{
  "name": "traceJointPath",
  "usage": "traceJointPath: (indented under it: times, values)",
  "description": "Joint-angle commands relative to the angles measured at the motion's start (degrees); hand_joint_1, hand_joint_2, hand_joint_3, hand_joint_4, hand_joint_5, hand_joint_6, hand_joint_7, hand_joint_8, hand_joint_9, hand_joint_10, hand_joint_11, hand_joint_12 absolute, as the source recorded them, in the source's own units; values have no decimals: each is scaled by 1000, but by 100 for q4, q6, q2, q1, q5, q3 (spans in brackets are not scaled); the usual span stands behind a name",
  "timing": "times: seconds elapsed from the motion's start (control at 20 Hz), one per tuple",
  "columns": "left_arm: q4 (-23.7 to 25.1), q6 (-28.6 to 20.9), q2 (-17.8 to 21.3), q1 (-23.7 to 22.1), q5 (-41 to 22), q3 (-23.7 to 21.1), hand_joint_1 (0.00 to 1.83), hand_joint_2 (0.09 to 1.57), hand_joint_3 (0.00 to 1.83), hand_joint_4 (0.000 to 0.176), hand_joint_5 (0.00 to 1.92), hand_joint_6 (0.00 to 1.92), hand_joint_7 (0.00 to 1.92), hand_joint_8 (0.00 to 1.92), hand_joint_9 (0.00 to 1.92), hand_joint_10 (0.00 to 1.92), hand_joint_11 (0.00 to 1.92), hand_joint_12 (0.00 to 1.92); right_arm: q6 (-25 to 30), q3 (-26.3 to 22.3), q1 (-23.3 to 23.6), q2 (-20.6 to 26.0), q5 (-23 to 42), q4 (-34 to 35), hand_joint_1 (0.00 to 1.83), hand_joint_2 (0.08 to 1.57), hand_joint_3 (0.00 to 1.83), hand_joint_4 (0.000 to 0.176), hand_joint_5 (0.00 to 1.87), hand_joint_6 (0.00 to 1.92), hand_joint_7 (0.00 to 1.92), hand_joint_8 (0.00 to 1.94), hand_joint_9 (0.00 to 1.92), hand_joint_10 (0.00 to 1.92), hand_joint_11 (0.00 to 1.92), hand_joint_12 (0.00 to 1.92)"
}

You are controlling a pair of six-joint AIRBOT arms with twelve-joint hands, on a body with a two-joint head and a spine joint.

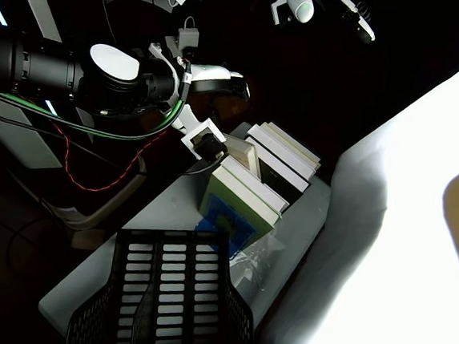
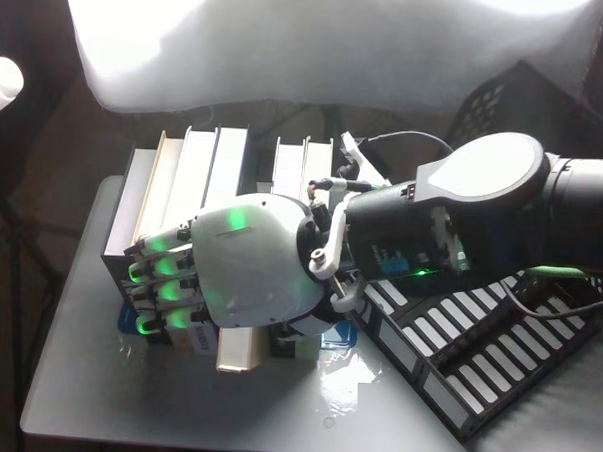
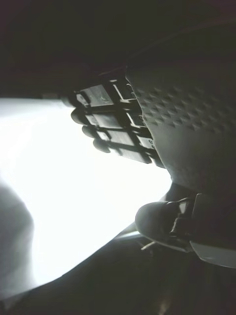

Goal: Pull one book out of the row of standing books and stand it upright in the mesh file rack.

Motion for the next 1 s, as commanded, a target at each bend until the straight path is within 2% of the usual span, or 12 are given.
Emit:
traceJointPath:
  times: [0.0,0.1,0.15,0.35,0.5,0.7,0.8,0.85,0.9,0.95]
  values:
    - [-74,-20,57,-35,-685,26,0,1402,8,15,7,2,0,0,0,0,0,0,-44,1,-2,-28,18,114,758,1043,17,0,129,10,152,12,169,0,0,734]
    - [-80,-20,51,-28,-684,36,0,1401,7,16,7,2,0,0,0,0,0,0,-44,44,-76,-120,-76,-3,758,1043,17,0,129,10,152,11,169,0,0,734]
    - [-86,-20,49,-22,-695,38,0,1400,6,26,6,1,0,0,0,0,0,0,-44,57,-102,-146,-102,-53,758,1043,17,0,129,10,152,11,169,0,0,734]
    - [-125,-20,39,19,-732,40,0,1393,2,36,7,2,0,0,0,0,0,0,-44,135,-174,-261,-205,-192,758,1044,15,0,129,9,153,9,168,0,0,734]
    - [-168,-20,17,69,-782,41,0,1403,6,27,9,3,0,0,0,0,0,0,-44,168,-239,-322,-278,-276,758,1044,15,0,129,9,153,9,168,0,0,734]
    - [-230,-20,2,140,-855,42,0,1392,0,40,4,0,0,0,0,0,0,0,-44,307,-315,-454,-427,-544,758,1045,14,0,130,9,153,8,168,0,0,734]
    - [-250,-20,0,180,-877,42,0,1399,4,27,2,0,0,0,0,0,0,0,-44,387,-335,-519,-494,-591,758,1045,13,0,130,9,154,7,169,0,0,734]
    - [-250,-20,1,181,-877,42,0,1394,1,31,0,0,0,0,0,0,0,0,-44,410,-338,-538,-537,-658,758,1045,13,0,130,8,154,7,169,0,0,734]
    - [-250,-20,-2,182,-876,43,0,1398,3,17,6,3,0,0,0,0,0,0,-44,441,-343,-561,-582,-723,758,1045,13,0,130,8,154,7,169,0,0,734]
    - [-249,-20,-10,183,-876,46,0,1396,2,16,5,2,0,0,0,0,0,0,-44,485,-349,-581,-611,-775,758,1045,13,0,130,8,154,7,169,0,0,734]
